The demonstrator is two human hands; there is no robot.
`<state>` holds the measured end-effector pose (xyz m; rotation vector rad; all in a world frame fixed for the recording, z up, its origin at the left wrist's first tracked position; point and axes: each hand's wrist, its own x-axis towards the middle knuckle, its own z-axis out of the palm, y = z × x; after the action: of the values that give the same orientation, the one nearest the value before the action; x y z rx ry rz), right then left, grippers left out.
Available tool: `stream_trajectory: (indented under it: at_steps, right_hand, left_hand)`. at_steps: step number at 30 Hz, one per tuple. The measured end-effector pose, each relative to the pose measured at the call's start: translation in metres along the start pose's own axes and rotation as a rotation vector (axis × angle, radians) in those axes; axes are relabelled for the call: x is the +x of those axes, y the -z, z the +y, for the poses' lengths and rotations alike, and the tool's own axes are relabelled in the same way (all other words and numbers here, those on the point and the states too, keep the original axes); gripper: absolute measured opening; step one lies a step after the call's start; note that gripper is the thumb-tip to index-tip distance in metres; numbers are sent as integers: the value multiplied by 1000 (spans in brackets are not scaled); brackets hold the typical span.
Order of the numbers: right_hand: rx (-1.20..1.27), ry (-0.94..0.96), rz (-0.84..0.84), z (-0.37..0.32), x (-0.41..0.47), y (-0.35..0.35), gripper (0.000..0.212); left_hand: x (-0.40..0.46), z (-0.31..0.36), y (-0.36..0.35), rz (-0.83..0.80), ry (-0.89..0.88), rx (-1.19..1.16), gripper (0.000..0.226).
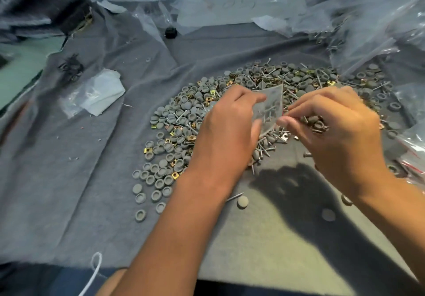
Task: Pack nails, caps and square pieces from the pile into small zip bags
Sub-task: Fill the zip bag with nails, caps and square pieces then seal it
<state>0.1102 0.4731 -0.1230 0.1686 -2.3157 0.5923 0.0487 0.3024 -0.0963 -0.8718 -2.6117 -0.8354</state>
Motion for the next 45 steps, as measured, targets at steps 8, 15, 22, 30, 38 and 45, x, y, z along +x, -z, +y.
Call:
stream_trajectory:
  at_steps: [8, 15, 22, 30, 38, 45]
  right_hand:
    - [7, -158, -428, 9, -14, -11, 28]
    - [65, -132, -520, -17, -27, -28, 32]
    - [19, -12, -460, -32, -22, -42, 32]
    - [40, -79, -338, -33, -22, -45, 14]
    - [792, -633, -143, -12, 0, -22, 8]
    - [996, -611, -28, -6, 7, -3, 21]
  left_hand:
    - [11, -20, 11, 160, 118, 39, 24]
    - [13, -28, 8, 198, 114, -19, 22]
    - [18, -30, 10, 197, 186, 1, 59]
    - [16, -27, 8, 89, 182, -73, 66]
    - [13, -18, 3, -32, 47, -125, 68]
    - [10, -12, -4, -57, 23, -127, 62]
